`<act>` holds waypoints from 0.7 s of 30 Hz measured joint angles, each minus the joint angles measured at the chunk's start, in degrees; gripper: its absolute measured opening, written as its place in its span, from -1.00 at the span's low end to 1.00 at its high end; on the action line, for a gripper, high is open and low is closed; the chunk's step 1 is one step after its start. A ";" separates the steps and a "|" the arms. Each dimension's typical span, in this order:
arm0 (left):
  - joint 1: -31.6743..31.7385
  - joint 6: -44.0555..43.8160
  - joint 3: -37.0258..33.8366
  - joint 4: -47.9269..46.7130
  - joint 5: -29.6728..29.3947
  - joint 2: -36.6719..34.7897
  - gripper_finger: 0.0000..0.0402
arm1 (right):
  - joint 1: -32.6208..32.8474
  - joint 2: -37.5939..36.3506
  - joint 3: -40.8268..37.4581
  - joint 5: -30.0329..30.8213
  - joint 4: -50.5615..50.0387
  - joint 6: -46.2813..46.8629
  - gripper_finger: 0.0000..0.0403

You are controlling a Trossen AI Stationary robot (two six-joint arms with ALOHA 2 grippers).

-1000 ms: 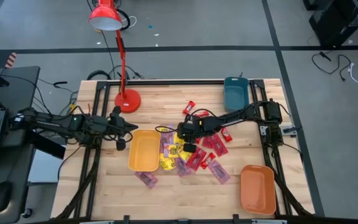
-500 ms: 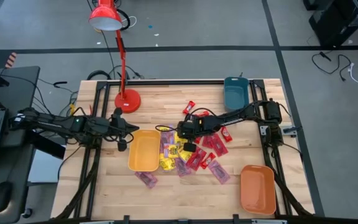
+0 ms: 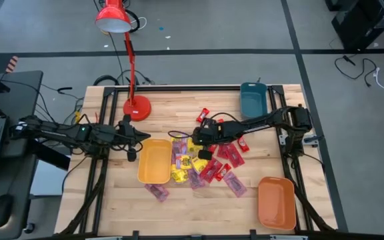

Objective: Sort candy
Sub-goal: Put the yellow candy pack into the blue bin

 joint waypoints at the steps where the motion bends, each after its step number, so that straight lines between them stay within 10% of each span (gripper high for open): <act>1: 0.00 -0.02 0.02 0.03 0.00 0.00 -0.96 | 0.18 -0.43 -0.01 1.05 -0.62 -0.10 -1.00; 21: 0.00 0.00 0.02 0.98 -0.81 0.00 -0.96 | 1.54 -10.09 0.17 13.42 -9.48 0.04 -1.00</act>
